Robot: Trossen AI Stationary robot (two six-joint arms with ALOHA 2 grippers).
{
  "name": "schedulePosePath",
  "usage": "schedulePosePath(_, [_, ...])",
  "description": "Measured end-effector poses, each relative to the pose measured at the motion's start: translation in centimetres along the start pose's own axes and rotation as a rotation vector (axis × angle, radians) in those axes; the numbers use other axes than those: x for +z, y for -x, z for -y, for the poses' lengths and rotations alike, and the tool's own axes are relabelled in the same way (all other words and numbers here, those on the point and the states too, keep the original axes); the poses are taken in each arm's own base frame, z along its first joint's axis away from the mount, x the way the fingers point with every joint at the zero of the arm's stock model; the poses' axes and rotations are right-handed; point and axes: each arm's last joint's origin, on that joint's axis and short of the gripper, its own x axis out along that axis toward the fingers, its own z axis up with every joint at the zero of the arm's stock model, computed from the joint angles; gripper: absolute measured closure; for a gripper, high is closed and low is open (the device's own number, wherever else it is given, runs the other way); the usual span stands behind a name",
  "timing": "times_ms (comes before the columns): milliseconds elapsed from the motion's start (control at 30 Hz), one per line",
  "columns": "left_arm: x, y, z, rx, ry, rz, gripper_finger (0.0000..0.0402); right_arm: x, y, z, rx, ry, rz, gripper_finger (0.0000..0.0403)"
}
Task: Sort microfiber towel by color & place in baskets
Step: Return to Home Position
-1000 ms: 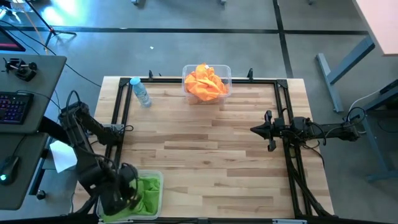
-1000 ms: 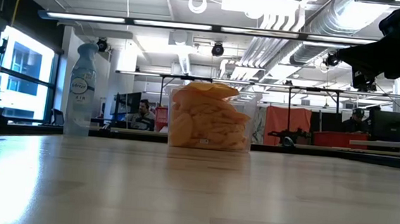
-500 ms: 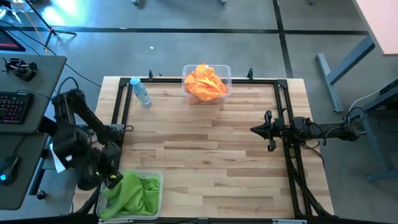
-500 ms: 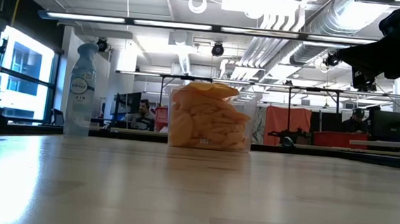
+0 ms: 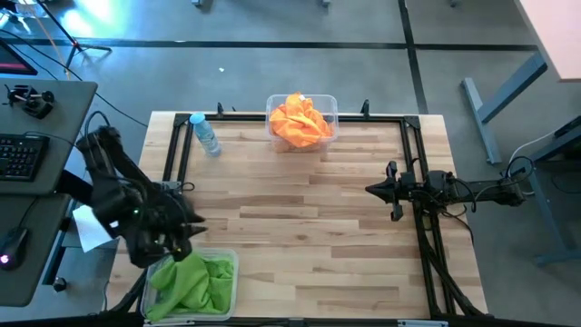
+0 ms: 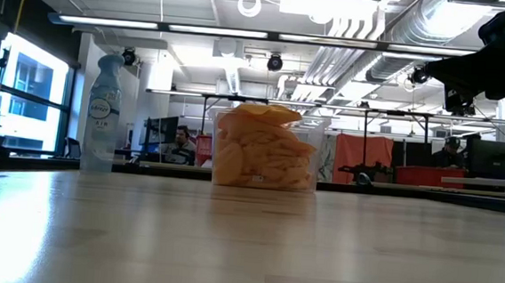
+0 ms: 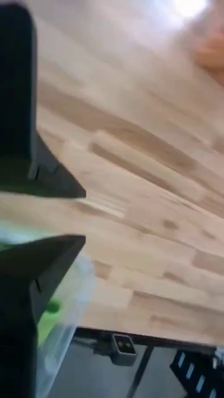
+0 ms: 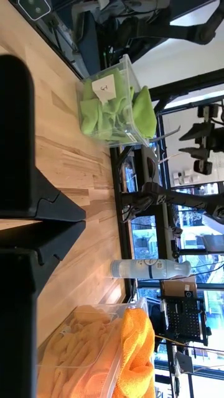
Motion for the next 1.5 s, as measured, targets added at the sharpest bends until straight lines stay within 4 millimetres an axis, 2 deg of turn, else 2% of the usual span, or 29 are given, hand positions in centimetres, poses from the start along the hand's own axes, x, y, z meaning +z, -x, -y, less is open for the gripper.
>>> schedulePosePath(100, [0.1,-2.2,-0.1,-0.016,-0.090,0.063,0.0369,0.0,0.0,0.0,0.000,0.000,0.000,0.0402])
schedulePosePath(167, [0.0,-3.7,-0.8,0.004,-0.120,0.095,0.0391,0.0,0.0,0.0,0.000,0.000,0.001,0.0402])
schedulePosePath(333, [-0.4,-6.8,-2.8,-0.006,-0.207,0.240,0.0400,0.0,0.0,0.0,0.000,0.000,0.000,0.0402])
schedulePosePath(467, [-1.1,-9.4,-4.4,-0.165,-0.301,0.407,0.0401,0.0,0.0,0.0,0.000,0.000,0.000,0.0402])
schedulePosePath(600, [-2.6,-11.8,-6.8,-0.318,-0.410,0.580,0.0401,0.0,0.0,0.0,0.000,0.000,0.000,0.0402])
schedulePosePath(700, [-3.8,-13.2,-9.2,-0.329,-0.370,0.703,0.0401,0.0,0.0,0.0,0.000,0.000,0.000,0.0402])
schedulePosePath(833, [-6.0,-15.1,-11.9,-0.308,-0.311,0.748,0.0401,0.0,0.0,0.0,0.000,0.000,0.000,0.0402])
schedulePosePath(1000, [-7.3,-15.9,-13.6,-0.342,-0.278,0.756,0.0401,0.0,0.0,0.0,0.000,0.000,0.000,0.0402])
schedulePosePath(1267, [-6.5,-15.3,-14.9,-0.295,-0.290,0.842,0.0401,0.0,0.0,0.0,0.000,0.000,0.000,0.0402])
schedulePosePath(1500, [-6.7,-14.9,-15.9,-0.290,-0.271,0.836,0.0401,0.0,0.0,0.0,0.000,0.000,0.000,0.0402])
